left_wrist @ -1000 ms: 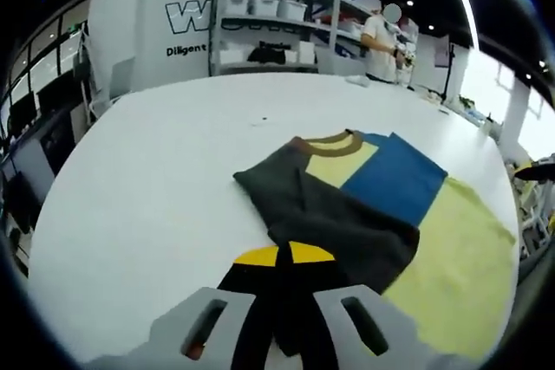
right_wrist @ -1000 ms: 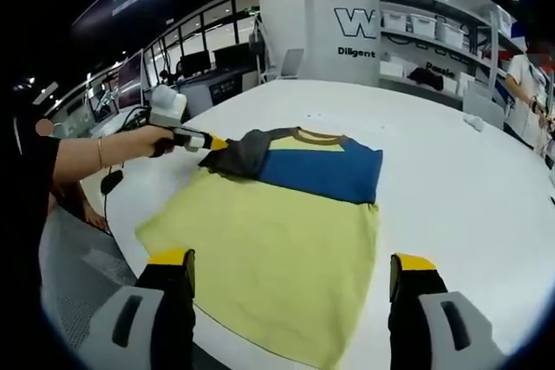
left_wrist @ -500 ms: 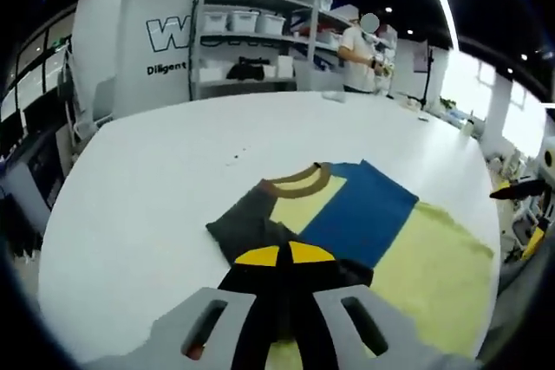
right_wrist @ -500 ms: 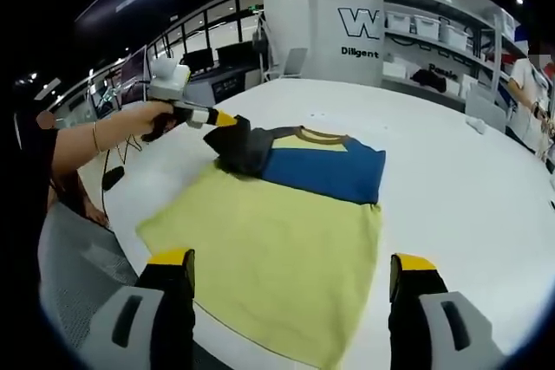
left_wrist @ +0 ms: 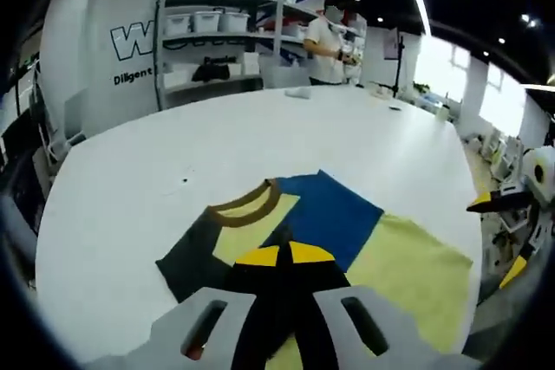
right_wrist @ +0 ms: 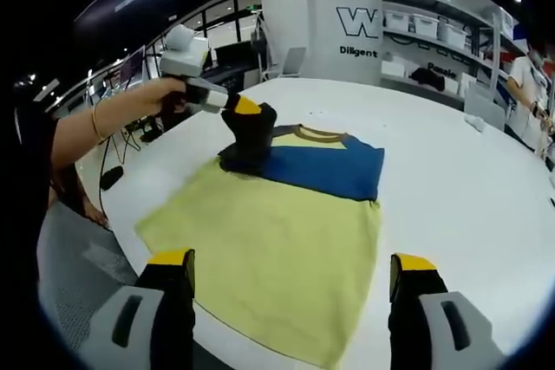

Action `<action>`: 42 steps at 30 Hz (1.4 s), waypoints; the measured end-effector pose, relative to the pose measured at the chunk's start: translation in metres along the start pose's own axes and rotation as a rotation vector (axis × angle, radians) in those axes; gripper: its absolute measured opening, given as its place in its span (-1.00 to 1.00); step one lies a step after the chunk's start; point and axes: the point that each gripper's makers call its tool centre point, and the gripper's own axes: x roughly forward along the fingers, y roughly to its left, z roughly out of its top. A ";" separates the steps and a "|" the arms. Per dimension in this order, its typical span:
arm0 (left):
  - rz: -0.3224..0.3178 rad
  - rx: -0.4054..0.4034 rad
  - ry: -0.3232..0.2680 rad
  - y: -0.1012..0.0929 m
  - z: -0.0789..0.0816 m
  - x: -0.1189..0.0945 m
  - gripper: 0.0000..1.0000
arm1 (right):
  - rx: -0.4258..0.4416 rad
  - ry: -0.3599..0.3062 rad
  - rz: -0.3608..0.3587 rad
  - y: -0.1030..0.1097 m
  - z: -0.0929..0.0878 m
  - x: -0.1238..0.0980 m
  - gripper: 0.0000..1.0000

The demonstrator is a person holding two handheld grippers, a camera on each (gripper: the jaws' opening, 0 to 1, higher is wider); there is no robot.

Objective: Fold the garment on the visible template until the final outline fits inside the template.

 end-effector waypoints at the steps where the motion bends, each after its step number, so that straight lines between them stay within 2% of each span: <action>1: -0.006 0.002 0.004 -0.003 0.001 0.001 -0.96 | 0.000 0.001 -0.001 0.000 0.000 0.000 0.84; 3: -0.017 0.005 0.012 -0.010 0.004 0.004 -0.96 | 0.000 0.002 -0.002 0.000 -0.001 0.000 0.84; 4: -0.035 0.019 0.037 -0.022 0.009 0.010 -0.96 | 0.002 0.000 -0.001 -0.001 -0.001 0.000 0.84; 6: -0.044 0.046 0.044 -0.034 0.013 0.018 -0.96 | 0.005 -0.001 -0.002 -0.001 -0.002 0.001 0.84; 7: -0.070 0.067 0.068 -0.057 0.014 0.031 -0.96 | 0.007 0.000 -0.003 -0.001 -0.003 0.002 0.84; 12: -0.067 0.070 0.116 -0.078 0.004 0.052 -0.96 | 0.028 -0.004 -0.005 -0.002 -0.007 0.006 0.84; 20: -0.068 0.070 0.130 -0.096 0.006 0.068 -0.96 | 0.039 -0.003 -0.001 -0.001 -0.009 0.010 0.83; 27: -0.090 0.018 0.147 -0.120 0.004 0.084 -0.96 | 0.052 -0.015 -0.006 -0.001 -0.006 0.010 0.84; 32: -0.116 0.036 0.164 -0.139 -0.002 0.093 -0.96 | 0.068 -0.029 -0.006 -0.001 -0.003 0.010 0.83; 37: -0.123 0.059 0.164 -0.145 -0.006 0.101 -0.95 | 0.079 -0.034 -0.009 -0.002 -0.003 0.011 0.84; 42: -0.141 0.072 0.146 -0.144 -0.003 0.102 -0.71 | 0.080 -0.029 -0.008 -0.002 -0.004 0.012 0.84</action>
